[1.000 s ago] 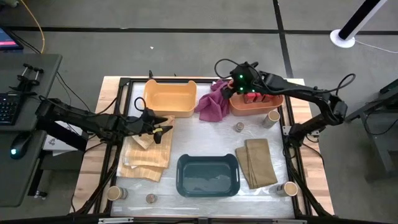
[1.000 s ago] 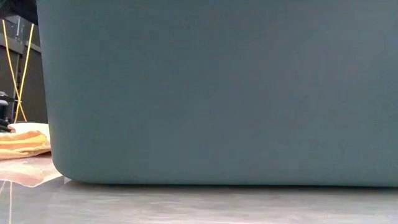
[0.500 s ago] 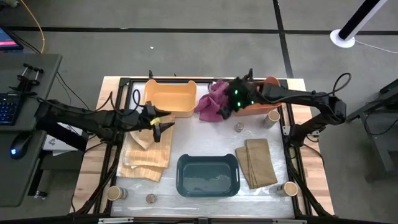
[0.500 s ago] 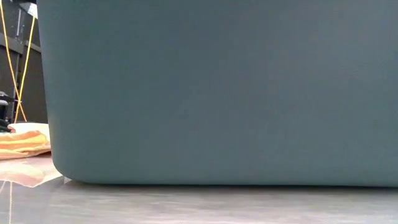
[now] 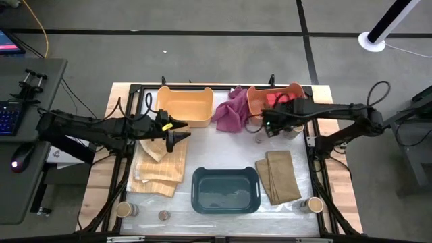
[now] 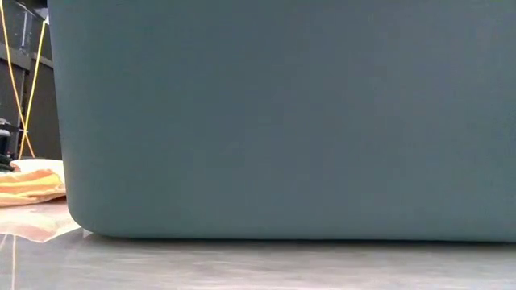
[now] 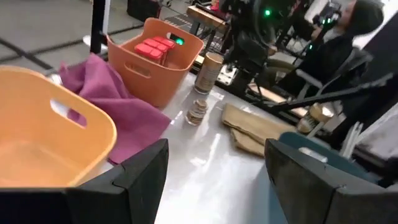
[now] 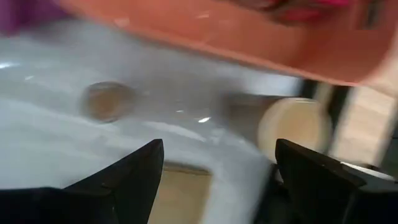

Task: Sort spices by type
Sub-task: Put the top right brown seasoning bottle into the yellow bin

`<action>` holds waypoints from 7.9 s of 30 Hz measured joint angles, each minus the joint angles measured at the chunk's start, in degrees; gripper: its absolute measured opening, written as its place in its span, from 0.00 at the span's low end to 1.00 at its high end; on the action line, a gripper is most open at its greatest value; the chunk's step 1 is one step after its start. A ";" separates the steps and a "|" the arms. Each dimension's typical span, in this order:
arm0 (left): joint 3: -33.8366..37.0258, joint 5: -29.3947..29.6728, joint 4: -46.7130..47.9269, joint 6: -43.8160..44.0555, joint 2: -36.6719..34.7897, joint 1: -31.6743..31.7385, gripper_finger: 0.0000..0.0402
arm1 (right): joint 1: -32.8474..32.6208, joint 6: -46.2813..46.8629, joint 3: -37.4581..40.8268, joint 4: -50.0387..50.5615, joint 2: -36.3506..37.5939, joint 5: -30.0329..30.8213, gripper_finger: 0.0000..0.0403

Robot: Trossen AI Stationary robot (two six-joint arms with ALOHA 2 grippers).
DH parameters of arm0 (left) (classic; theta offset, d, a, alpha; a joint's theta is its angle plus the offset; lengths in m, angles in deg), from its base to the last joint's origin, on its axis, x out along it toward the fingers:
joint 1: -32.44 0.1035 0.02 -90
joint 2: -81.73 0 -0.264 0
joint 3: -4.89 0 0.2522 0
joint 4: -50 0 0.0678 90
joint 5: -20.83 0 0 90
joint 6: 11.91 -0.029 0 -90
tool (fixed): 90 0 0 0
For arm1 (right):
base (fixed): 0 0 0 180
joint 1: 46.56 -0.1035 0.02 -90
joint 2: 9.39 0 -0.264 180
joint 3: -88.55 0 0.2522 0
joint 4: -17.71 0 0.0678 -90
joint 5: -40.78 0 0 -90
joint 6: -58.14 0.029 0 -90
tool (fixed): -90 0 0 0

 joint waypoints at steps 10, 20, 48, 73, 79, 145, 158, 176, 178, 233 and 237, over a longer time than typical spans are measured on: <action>0.02 3.76 -2.44 15.66 1.76 -3.79 0.62 | 14.32 -12.96 2.93 2.57 6.95 -3.15 0.76; 0.04 5.57 -9.33 20.40 6.28 -7.79 0.62 | 17.76 -17.19 8.13 3.16 7.31 -4.20 0.76; 0.04 5.03 -9.29 16.82 7.06 -7.87 0.62 | 30.31 -29.86 9.18 -1.73 7.18 -13.45 0.76; 0.04 4.99 -9.30 17.29 7.06 -7.85 0.62 | 34.52 -35.79 9.18 -2.68 7.18 -11.65 0.79; 0.04 4.99 -9.29 16.85 7.06 -7.85 0.62 | 34.52 -36.53 9.18 -2.08 7.18 -11.65 0.97; 0.02 5.55 -18.56 12.86 6.93 -7.83 0.62 | 35.26 -28.73 21.97 -13.59 10.96 -15.41 0.90; -7.25 6.12 -25.62 -3.77 5.91 -3.72 0.62 | 31.69 -28.34 21.97 -9.92 11.04 -16.79 0.67; -15.75 11.35 11.20 -16.14 -13.36 -3.17 0.62 | 1.32 -6.39 -1.19 -38.35 14.96 -13.13 0.67; -13.46 12.16 12.95 -14.25 -16.22 -3.17 0.62 | -0.38 -7.34 -3.90 -43.48 10.66 -10.94 0.67; -2.91 20.35 15.09 0.94 -22.12 -3.85 0.62 | 8.05 -38.58 -60.70 -14.37 -56.47 -8.48 0.68; -2.91 20.35 15.04 1.83 -22.05 -3.86 0.62 | 8.05 -38.67 -60.70 -14.43 -56.47 -8.42 0.79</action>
